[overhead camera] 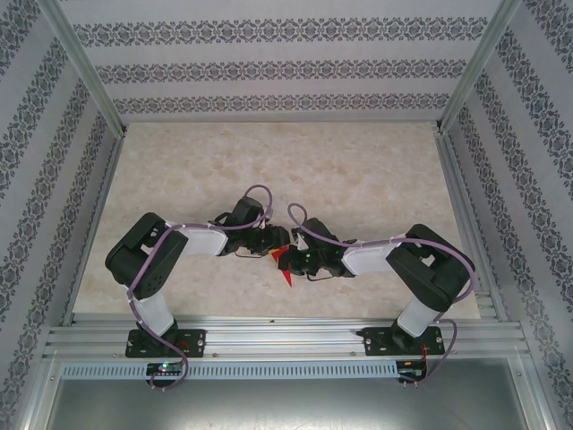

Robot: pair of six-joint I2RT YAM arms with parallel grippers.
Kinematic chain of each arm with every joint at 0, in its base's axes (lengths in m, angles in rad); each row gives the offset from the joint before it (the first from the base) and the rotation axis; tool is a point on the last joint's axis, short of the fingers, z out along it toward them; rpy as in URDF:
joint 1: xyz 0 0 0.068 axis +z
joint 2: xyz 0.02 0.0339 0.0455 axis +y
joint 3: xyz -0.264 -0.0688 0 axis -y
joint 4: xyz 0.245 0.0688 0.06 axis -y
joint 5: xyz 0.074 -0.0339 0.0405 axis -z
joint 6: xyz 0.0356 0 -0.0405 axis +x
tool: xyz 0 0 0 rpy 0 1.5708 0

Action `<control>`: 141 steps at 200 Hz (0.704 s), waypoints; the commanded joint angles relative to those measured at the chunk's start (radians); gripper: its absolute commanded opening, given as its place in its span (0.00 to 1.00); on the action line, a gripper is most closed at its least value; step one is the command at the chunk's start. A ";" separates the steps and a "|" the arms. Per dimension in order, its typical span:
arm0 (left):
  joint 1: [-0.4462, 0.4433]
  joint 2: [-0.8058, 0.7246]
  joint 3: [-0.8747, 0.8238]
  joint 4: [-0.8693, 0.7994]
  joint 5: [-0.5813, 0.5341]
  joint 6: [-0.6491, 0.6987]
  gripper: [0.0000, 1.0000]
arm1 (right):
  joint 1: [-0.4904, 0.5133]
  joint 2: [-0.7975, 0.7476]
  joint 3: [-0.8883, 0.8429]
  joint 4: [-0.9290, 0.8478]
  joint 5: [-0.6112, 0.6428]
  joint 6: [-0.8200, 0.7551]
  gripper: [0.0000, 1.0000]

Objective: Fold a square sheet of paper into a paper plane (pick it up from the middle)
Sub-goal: Fold the wing for the fifth time at the center of the table.

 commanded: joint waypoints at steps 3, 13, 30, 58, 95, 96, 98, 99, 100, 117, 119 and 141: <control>0.003 0.033 -0.015 -0.105 -0.060 0.008 0.43 | -0.005 0.024 -0.044 0.012 -0.027 0.014 0.07; 0.002 0.031 -0.015 -0.106 -0.062 0.008 0.43 | -0.005 0.012 -0.064 0.024 -0.029 0.023 0.07; 0.003 0.028 -0.015 -0.112 -0.068 0.008 0.43 | -0.004 -0.008 -0.069 -0.019 -0.043 0.007 0.08; 0.002 0.029 -0.015 -0.118 -0.077 0.003 0.43 | 0.004 -0.043 -0.087 -0.077 -0.053 -0.007 0.09; 0.003 0.030 -0.016 -0.125 -0.084 -0.001 0.42 | 0.019 -0.085 -0.135 -0.109 -0.070 -0.011 0.10; 0.003 0.029 -0.016 -0.125 -0.084 -0.001 0.42 | 0.019 -0.086 -0.136 -0.111 -0.068 -0.013 0.10; 0.003 0.030 -0.016 -0.126 -0.084 -0.002 0.42 | 0.021 -0.089 -0.138 -0.114 -0.069 -0.014 0.10; 0.003 0.030 -0.017 -0.126 -0.084 -0.002 0.42 | 0.022 -0.090 -0.140 -0.115 -0.068 -0.014 0.10; 0.003 0.029 -0.016 -0.126 -0.084 -0.002 0.42 | 0.022 -0.090 -0.140 -0.116 -0.068 -0.014 0.10; 0.002 0.031 -0.017 -0.125 -0.085 -0.001 0.43 | 0.034 -0.100 -0.159 -0.141 -0.067 -0.018 0.10; 0.003 0.031 -0.016 -0.125 -0.084 -0.001 0.42 | 0.035 -0.101 -0.161 -0.142 -0.068 -0.020 0.10; 0.003 0.030 -0.016 -0.125 -0.083 -0.001 0.42 | 0.056 -0.113 -0.173 -0.188 -0.057 -0.033 0.10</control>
